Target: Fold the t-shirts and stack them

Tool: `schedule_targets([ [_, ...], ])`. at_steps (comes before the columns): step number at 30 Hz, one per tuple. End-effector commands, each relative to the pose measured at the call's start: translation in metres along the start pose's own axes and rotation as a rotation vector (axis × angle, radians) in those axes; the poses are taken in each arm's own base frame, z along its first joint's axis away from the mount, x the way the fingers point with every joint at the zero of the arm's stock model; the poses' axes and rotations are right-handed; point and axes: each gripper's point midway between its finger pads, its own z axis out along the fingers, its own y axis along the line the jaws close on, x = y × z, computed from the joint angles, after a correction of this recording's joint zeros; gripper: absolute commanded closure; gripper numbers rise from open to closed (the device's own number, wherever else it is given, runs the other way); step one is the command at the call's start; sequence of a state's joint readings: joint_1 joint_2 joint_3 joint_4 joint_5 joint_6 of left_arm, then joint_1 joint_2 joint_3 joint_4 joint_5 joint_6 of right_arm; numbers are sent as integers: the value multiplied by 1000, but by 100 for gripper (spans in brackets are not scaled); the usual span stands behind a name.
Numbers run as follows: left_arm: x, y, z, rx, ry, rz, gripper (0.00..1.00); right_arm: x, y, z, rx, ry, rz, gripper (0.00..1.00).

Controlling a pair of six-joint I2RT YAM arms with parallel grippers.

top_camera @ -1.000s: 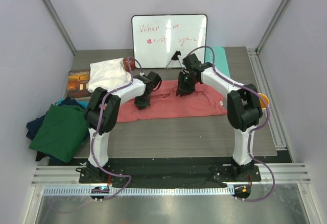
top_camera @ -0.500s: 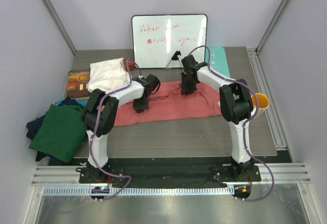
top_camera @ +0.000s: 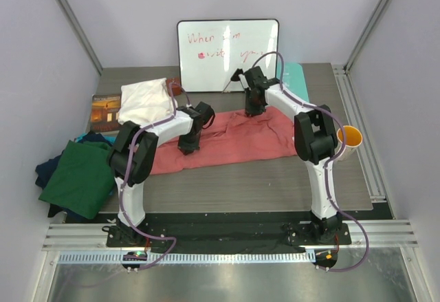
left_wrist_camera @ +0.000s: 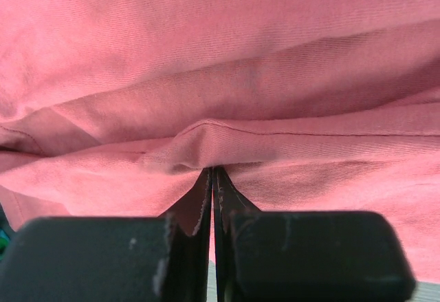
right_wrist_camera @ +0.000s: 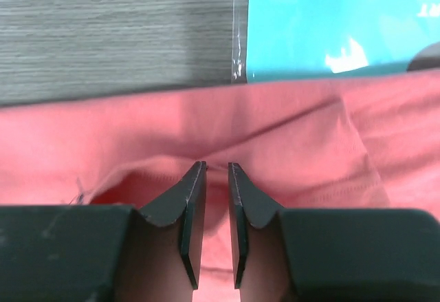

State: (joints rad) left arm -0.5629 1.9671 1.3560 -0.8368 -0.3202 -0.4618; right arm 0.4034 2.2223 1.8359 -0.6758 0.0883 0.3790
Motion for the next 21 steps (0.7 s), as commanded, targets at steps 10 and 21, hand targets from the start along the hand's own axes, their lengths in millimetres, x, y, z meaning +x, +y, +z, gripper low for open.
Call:
schedule_targets([
  [10, 32, -6, 4, 37, 100, 31, 99, -41, 3, -104, -75, -217, -21, 71],
  [21, 21, -12, 3, 48, 94, 40, 99, 4, 3, -90, -115, -81, -25, 73],
])
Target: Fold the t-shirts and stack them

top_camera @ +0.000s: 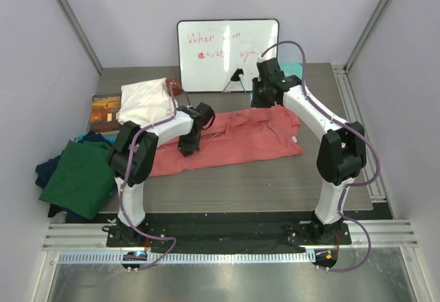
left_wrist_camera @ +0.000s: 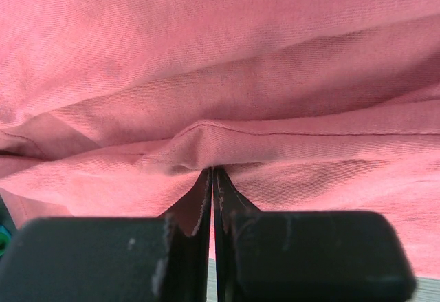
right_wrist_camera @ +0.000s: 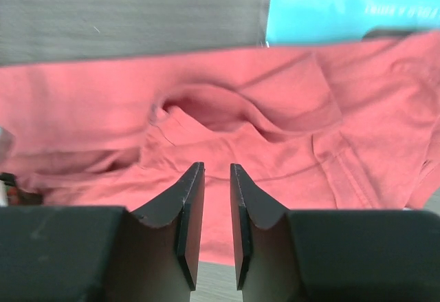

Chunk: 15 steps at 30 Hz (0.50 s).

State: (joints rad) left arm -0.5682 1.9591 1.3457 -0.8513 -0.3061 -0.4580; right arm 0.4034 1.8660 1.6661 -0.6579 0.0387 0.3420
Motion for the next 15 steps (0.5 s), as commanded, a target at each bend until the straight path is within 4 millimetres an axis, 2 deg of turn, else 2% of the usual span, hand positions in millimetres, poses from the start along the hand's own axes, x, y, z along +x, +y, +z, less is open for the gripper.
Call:
schedule_targets([
  [1, 14, -10, 6, 36, 78, 27, 99, 36, -1, 24, -19, 112, 7, 73],
  [7, 18, -7, 6, 26, 81, 31, 99, 41, 0, 39, -22, 140, 10, 73],
  [15, 26, -5, 10, 20, 96, 28, 99, 70, -8, 69, 5, 232, 16, 73],
])
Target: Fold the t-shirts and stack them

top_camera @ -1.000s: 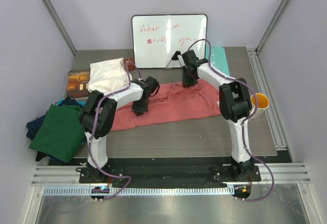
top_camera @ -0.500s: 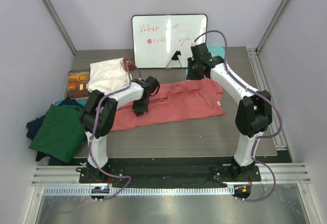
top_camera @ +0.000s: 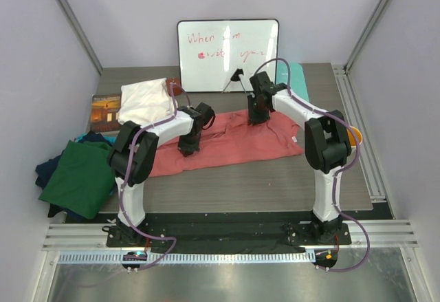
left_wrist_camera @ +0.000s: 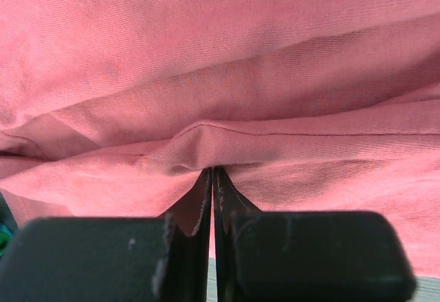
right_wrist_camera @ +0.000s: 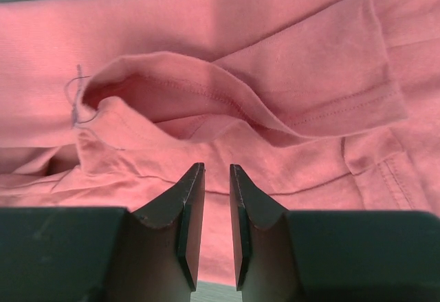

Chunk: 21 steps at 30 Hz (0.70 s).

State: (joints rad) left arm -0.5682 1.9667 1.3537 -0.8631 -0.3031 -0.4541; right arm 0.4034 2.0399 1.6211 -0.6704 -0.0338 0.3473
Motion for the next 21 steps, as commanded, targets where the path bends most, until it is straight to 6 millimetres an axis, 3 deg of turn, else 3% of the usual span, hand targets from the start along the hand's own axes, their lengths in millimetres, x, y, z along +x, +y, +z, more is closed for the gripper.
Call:
schedule_targets([
  [1, 24, -6, 10, 23, 82, 21, 99, -4, 3, 7, -9, -5, 11, 74],
  [6, 24, -5, 10, 20, 84, 24, 99, -4, -4, 23, 27, -11, 10, 74],
  [12, 28, -4, 11, 15, 95, 30, 99, -21, -15, 35, 96, -64, 12, 74],
  [21, 39, 2, 14, -2, 112, 36, 99, -52, 2, 46, 60, -118, 33, 75],
])
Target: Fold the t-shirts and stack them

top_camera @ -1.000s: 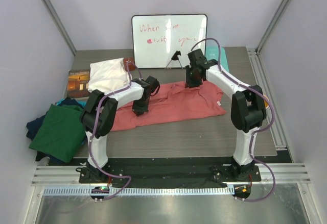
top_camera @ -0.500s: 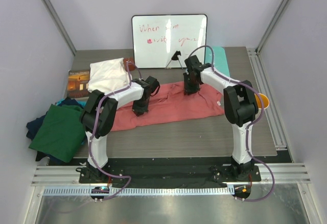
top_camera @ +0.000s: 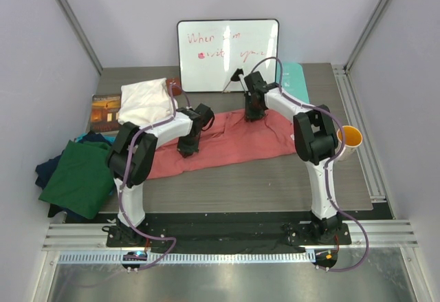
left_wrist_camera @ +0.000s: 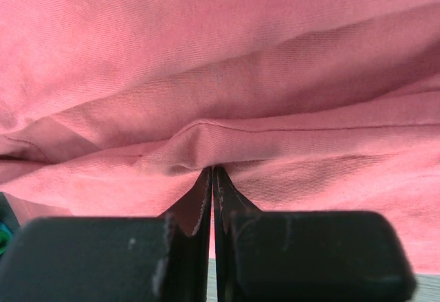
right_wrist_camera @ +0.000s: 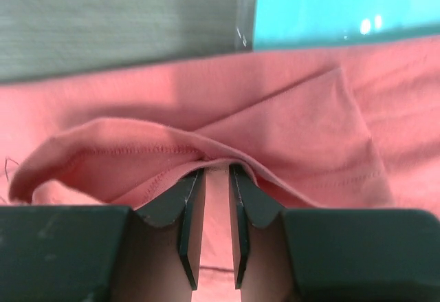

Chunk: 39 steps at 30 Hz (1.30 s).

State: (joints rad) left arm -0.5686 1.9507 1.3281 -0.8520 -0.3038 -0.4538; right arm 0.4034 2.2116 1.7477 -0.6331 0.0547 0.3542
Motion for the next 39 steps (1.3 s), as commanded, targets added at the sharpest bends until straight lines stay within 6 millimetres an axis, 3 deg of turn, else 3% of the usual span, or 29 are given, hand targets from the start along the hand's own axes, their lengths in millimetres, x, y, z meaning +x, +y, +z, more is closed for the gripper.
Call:
schedule_targets([
  [1, 35, 0, 14, -3, 116, 36, 99, -39, 14, -3, -29, -104, 39, 75],
  [12, 26, -2, 10, 4, 106, 30, 99, -67, 28, -3, -63, -160, 55, 74],
  [20, 24, -3, 9, 1, 106, 38, 99, -75, 39, -3, -117, -170, 56, 74],
  [29, 26, -3, 11, 2, 111, 37, 99, -94, 63, -33, -237, -230, 33, 73],
  [33, 25, -4, 12, 2, 111, 37, 99, -98, 64, -64, -258, -261, 22, 73],
  [34, 25, -4, 12, 2, 113, 38, 99, -101, 62, -82, -258, -282, 21, 73],
  [36, 23, -4, 11, 3, 110, 37, 99, -89, 52, -91, -225, -263, 19, 71],
  [37, 22, -5, 9, 7, 104, 35, 99, -89, 48, -106, -218, -279, 20, 70],
  [39, 20, -8, 9, 29, 97, 39, 100, -65, 36, -101, -174, -215, 21, 70],
])
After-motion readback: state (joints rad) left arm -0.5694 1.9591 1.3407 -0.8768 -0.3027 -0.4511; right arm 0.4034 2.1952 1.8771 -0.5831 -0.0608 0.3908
